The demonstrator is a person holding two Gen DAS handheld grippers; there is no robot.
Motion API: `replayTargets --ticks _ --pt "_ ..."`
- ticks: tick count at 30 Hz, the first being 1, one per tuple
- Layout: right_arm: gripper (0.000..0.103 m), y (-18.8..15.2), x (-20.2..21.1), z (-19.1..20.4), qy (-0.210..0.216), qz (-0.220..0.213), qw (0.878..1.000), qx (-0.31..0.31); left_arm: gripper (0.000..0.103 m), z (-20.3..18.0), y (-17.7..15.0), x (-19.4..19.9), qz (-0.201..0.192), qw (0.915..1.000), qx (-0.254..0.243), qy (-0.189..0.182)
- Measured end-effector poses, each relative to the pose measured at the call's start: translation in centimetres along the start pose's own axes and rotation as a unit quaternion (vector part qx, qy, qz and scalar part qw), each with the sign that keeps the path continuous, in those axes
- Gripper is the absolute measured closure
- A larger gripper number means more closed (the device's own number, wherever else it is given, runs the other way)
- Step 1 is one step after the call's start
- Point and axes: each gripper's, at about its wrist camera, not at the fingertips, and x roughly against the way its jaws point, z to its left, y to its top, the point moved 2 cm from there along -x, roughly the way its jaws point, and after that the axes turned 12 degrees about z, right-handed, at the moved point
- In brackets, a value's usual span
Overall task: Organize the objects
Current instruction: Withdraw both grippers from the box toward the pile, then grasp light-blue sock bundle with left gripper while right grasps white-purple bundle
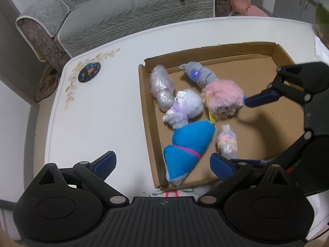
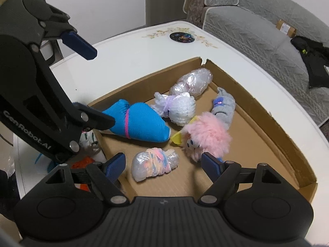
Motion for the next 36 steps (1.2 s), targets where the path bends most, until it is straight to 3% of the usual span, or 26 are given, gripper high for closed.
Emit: replayTargets --ticks 8,17,28,32,36 --pt "0.022 -0.6 2.0 0.3 -0.01 0.0 1.0 0.005 0.004 0.0 -0.7 1.1 -0.006 0.9999 0.011 -0.006" --pt "0.02 -3.7 4.9 -1.0 -0.027 -0.003 0.999 -0.021 0.002 1.3 -3.4 1.6 0.005 0.9985 0.055 -0.007" --pt "0.017 -12.9 8.0 -3.2 -0.035 0.011 0.995 -0.093 0.002 -0.3 -9.4 -1.8 0.038 0.9939 0.103 -0.014" --pt "0.018 -15.9 6.8 -3.3 -0.031 0.036 0.992 -0.115 0.002 -1.1 -10.3 -2.7 0.031 0.9922 0.12 -0.015" --pt "0.02 -16.7 4.9 -2.9 -0.016 0.059 0.991 -0.121 0.003 -1.3 -10.7 -3.6 0.025 0.9911 0.13 -0.006"
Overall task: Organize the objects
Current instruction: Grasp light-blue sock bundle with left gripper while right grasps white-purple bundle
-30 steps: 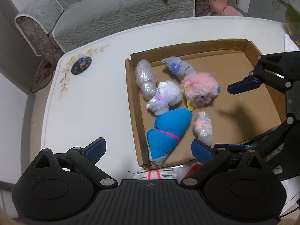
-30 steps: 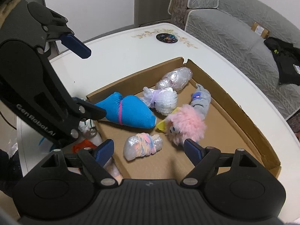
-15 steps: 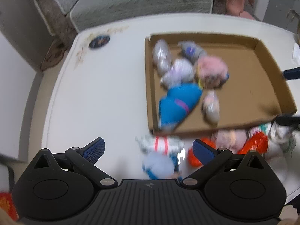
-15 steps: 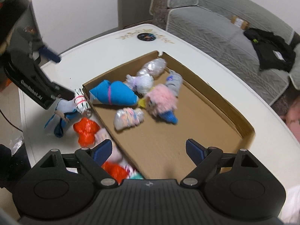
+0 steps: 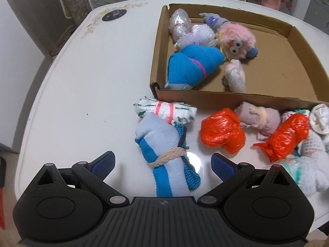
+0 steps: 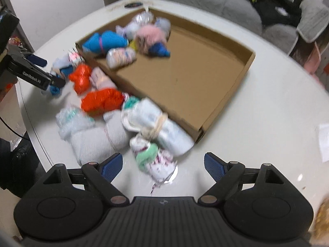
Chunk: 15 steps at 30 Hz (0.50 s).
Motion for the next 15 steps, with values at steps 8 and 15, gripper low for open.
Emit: replayTargets --ticks 8,15 --pt "0.036 0.8 -2.8 0.5 -0.007 0.021 1.0 -0.004 0.011 1.2 -0.8 -1.4 -0.006 0.9999 0.009 -0.002" --pt "0.068 -0.2 -2.9 1.0 0.022 0.051 0.998 0.015 0.054 1.6 -1.1 -0.7 -0.016 0.9997 0.006 -0.019"
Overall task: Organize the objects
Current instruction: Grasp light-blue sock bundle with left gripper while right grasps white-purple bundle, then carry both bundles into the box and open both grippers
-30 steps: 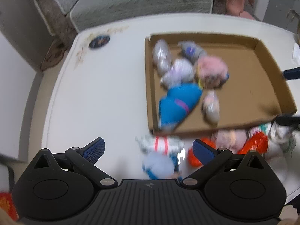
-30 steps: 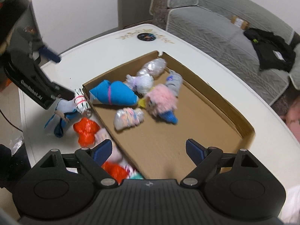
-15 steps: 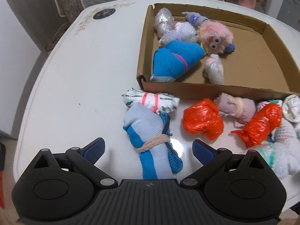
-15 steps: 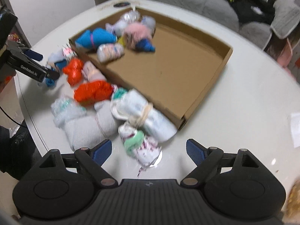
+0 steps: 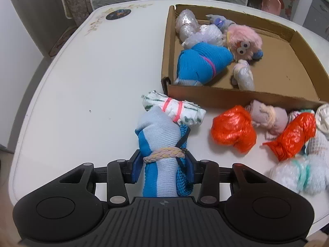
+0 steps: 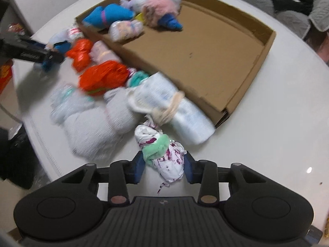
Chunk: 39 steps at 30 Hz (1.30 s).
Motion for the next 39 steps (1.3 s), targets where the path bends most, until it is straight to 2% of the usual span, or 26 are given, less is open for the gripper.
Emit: replayTargets --ticks 10,15,18,23,26,31,39 --pt "0.068 -2.3 0.4 -1.6 0.002 0.014 1.0 -0.011 0.055 0.1 -1.0 0.6 -0.004 1.0 -0.005 0.007" --pt "0.068 -2.9 2.5 -2.1 0.014 -0.013 1.0 -0.014 0.055 0.1 -1.4 1.4 0.007 0.9998 -0.013 0.014" --pt "0.068 -3.0 4.0 -2.9 0.012 -0.035 0.999 -0.025 0.055 0.4 -0.9 2.8 -0.001 0.9998 -0.011 0.018" --pt "0.068 -2.9 5.7 -3.9 0.001 -0.055 0.998 -0.034 0.055 0.1 1.0 5.9 -0.016 0.9995 -0.024 0.009" --pt "0.068 -1.8 5.9 -3.9 -0.007 -0.07 0.997 -0.033 0.055 -0.4 2.5 7.9 -0.032 0.9987 -0.039 -0.001" --pt "0.068 -0.7 8.5 -4.9 -0.021 -0.108 0.993 -0.039 0.055 -2.2 5.6 10.3 -0.058 0.9964 -0.057 -0.021" --pt "0.068 4.6 11.7 -6.3 -0.045 -0.176 0.982 -0.048 0.055 -7.8 12.3 11.4 -0.096 0.9871 -0.123 -0.035"
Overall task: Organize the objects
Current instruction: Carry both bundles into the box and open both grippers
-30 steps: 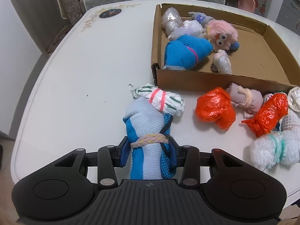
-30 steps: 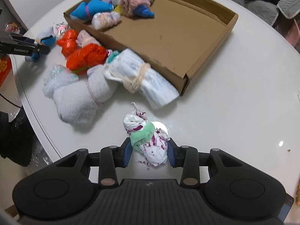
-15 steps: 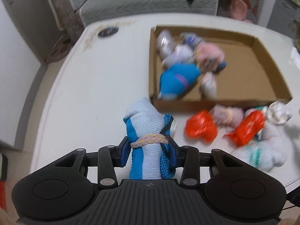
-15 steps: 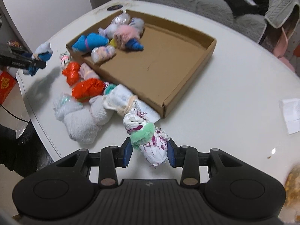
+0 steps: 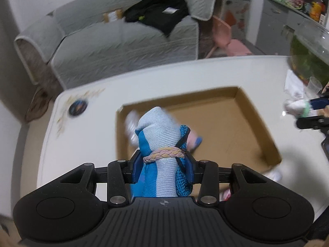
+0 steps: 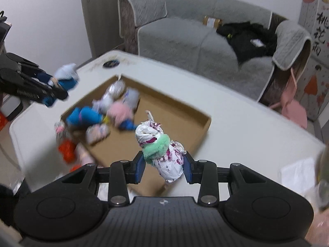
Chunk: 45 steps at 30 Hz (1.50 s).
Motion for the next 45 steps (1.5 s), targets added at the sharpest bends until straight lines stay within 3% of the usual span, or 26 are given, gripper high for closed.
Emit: replayTargets --ticks 8,11,20,27,37,42,45 --pt "0.068 4.7 -4.4 -1.0 -0.016 0.01 1.0 0.023 0.055 -2.9 6.4 -5.7 0.01 0.9988 -0.034 -0.034" --pt "0.068 5.8 -7.2 -1.2 -0.017 0.024 0.998 0.047 0.055 -3.7 7.3 -9.2 0.031 0.9976 -0.051 -0.036" --pt "0.068 7.4 -13.2 -3.2 -0.035 0.058 0.995 0.067 0.055 -4.2 9.4 -16.4 0.075 0.9954 -0.022 -0.056" --pt "0.068 8.0 -15.4 -3.0 -0.029 0.064 0.994 0.083 0.055 -3.6 9.1 -18.7 0.095 0.9944 -0.015 -0.045" --pt "0.068 7.9 -16.5 -2.9 -0.022 0.065 0.994 0.083 0.053 -3.1 9.3 -19.0 0.09 0.995 -0.009 -0.042" --pt "0.066 7.8 -16.9 -2.9 -0.025 0.069 0.994 0.084 0.035 -2.5 9.1 -18.9 0.091 0.9955 -0.002 -0.026" --pt "0.065 7.7 -16.9 -2.9 -0.028 0.069 0.994 0.083 0.034 -2.2 9.0 -18.7 0.092 0.9952 0.009 -0.032"
